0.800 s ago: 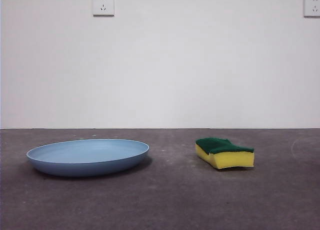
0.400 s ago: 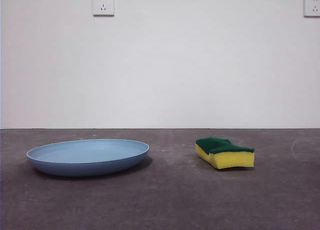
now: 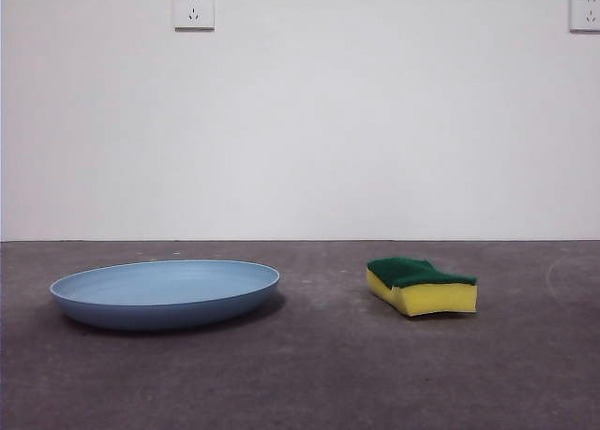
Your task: Pick up the plate,pick up the cloth,clean the plate with the cloth
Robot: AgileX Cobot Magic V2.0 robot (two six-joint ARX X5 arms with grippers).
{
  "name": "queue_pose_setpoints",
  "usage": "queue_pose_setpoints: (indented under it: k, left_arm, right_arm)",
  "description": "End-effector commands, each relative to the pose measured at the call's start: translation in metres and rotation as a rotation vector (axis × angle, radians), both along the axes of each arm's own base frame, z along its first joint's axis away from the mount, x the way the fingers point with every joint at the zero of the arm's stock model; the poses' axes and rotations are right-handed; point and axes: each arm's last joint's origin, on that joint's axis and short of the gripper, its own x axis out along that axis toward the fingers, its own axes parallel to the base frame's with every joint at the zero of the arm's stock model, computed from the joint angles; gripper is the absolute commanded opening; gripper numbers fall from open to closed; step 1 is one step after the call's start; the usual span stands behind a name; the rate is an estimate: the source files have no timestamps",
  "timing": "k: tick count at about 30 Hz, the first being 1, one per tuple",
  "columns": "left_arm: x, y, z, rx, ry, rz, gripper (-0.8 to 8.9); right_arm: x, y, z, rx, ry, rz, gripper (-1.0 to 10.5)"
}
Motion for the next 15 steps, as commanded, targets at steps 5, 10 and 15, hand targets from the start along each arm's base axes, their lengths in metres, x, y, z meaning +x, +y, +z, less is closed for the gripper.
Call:
queue_pose_setpoints:
  k: [5,10,15]
  left_arm:
    - [0.001,0.0,-0.004,-0.004,0.01,0.006,-0.03]
    - [0.001,0.0,-0.004,-0.004,0.01,0.006,-0.03]
    - [0.001,0.0,-0.004,-0.004,0.01,0.006,-0.03]
  right_arm:
    - [0.01,-0.009,0.0,-0.134,-0.096,-0.072,0.0]
    - [0.022,-0.024,-0.009,-0.081,-0.278,-0.071,0.0]
    - [0.023,-0.039,-0.037,-0.056,-0.338,-0.054,0.0]
